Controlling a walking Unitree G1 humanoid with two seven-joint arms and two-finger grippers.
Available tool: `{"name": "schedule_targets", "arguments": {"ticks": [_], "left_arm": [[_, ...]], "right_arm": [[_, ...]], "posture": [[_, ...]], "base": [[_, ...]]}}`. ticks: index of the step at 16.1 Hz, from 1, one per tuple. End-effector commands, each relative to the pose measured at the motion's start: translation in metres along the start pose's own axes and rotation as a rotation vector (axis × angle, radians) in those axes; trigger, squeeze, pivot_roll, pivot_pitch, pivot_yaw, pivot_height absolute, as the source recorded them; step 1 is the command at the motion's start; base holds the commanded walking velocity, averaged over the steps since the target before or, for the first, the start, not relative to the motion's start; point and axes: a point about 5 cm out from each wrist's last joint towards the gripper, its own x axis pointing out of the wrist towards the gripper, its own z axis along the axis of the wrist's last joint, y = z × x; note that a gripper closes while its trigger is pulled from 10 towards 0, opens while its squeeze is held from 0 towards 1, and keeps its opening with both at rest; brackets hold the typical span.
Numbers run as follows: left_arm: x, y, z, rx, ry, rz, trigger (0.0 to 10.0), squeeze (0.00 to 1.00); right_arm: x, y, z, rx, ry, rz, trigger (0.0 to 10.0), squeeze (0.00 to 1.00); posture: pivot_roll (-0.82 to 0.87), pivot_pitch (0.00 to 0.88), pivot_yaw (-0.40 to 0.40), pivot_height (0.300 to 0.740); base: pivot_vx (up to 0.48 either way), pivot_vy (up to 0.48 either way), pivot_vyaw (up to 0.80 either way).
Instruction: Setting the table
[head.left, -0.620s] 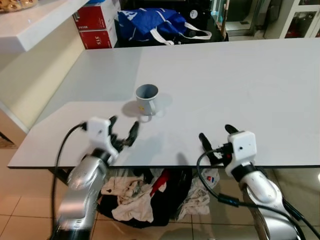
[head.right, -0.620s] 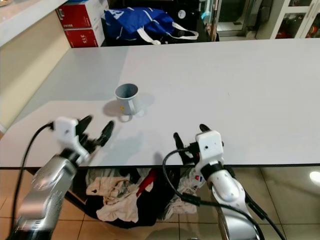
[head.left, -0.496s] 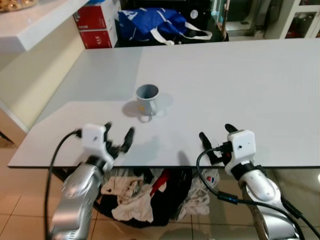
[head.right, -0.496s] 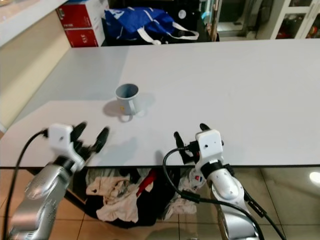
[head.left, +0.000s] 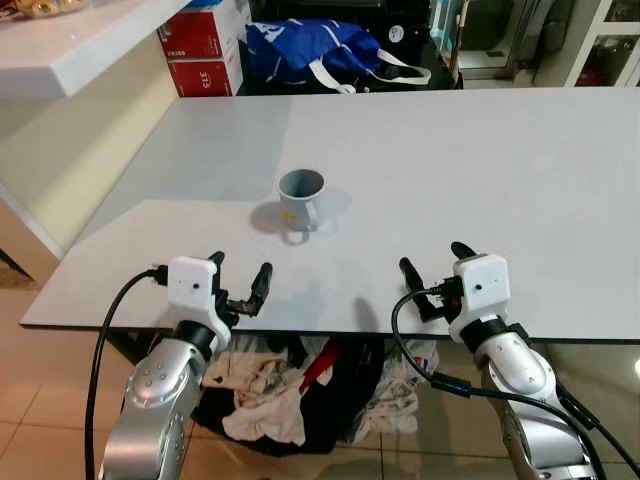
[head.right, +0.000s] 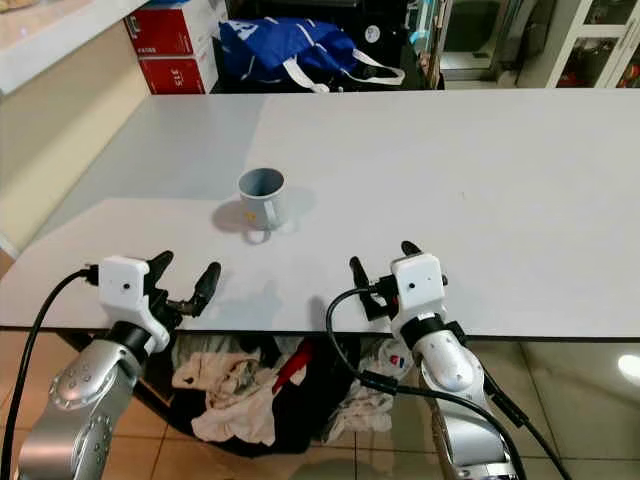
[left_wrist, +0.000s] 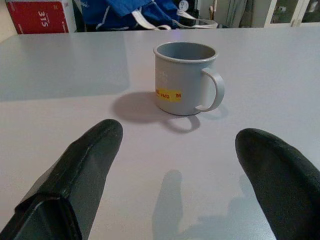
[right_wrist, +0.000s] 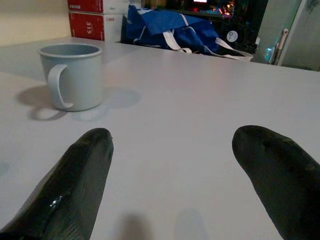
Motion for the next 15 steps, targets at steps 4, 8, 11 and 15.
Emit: {"name": "schedule_targets", "arguments": {"ticks": [4,8,11,15], "left_arm": [[0.005,-0.006,0.003,-0.001,0.011,-0.015,10.0,0.00],[0.002,0.002,-0.007,-0.014,0.057,0.025,10.0,0.00],[-0.004,0.020,-0.015,0.010,0.086,0.093,10.0,0.00],[0.002,0.020,-0.010,0.044,0.068,0.099,10.0,0.00]], "right_arm": [[0.003,0.005,-0.002,0.012,0.008,0.007,10.0,0.00],[0.002,0.002,-0.003,0.023,0.006,-0.001,10.0,0.00],[-0.001,-0.002,-0.008,0.041,0.028,-0.022,10.0,0.00],[0.000,0.002,-0.008,0.044,0.026,-0.012,10.0,0.00]], "posture": [[-0.06,0.000,0.079,0.740],[-0.07,0.000,0.078,0.740],[-0.06,0.000,0.078,0.740],[-0.07,0.000,0.082,0.740]], "base": [[-0.343,0.339,-0.54],[-0.348,0.335,0.00],[-0.347,0.335,0.00],[0.000,0.000,0.00]]}}
